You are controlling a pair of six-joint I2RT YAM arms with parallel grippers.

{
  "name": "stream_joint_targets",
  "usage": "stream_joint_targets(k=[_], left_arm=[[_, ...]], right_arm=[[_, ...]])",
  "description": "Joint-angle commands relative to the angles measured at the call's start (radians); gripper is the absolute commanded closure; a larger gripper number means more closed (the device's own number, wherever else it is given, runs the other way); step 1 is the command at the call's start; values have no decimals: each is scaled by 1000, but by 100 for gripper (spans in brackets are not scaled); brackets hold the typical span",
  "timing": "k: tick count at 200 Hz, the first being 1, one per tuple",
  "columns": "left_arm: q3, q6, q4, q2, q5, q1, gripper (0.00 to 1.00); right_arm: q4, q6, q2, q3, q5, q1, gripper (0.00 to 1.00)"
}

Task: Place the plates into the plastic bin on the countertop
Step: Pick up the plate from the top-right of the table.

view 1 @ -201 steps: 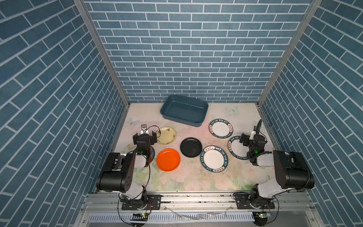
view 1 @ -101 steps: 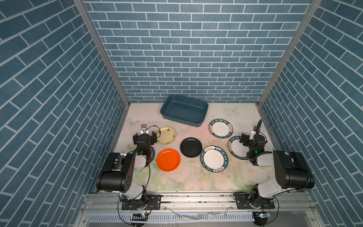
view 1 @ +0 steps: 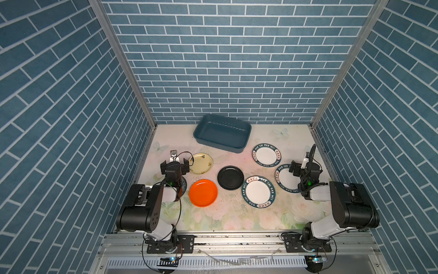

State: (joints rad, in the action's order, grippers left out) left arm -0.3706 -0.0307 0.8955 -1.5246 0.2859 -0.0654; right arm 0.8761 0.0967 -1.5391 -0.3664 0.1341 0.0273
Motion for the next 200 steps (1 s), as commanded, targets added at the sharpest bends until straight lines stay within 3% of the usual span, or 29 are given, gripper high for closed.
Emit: stream_joint_targets(k=[1, 47, 79, 108, 134, 156, 200], left_arm=[[6, 5, 10, -3, -8, 4, 0], [-6, 8, -30, 20, -4, 4, 0], [-170, 4, -420, 170, -20, 4, 0], [-373, 175, -738, 280, -121, 1, 0], [-606, 420, -990, 274, -284, -26, 0], [-730, 586, -1034, 239, -396, -112, 0], [-850, 802, -1015, 174, -412, -319, 0]], right_arm=[[14, -31, -3, -17, -7, 0, 1], [-66, -44, 31, -45, -39, 0, 1], [-355, -36, 167, -149, -26, 0, 1], [-608, 80, 307, -285, -110, -3, 1], [-883, 316, 327, -489, -201, -43, 1], [-995, 533, 285, -622, -346, -110, 1], [-1018, 817, 189, -810, -356, -329, 1]])
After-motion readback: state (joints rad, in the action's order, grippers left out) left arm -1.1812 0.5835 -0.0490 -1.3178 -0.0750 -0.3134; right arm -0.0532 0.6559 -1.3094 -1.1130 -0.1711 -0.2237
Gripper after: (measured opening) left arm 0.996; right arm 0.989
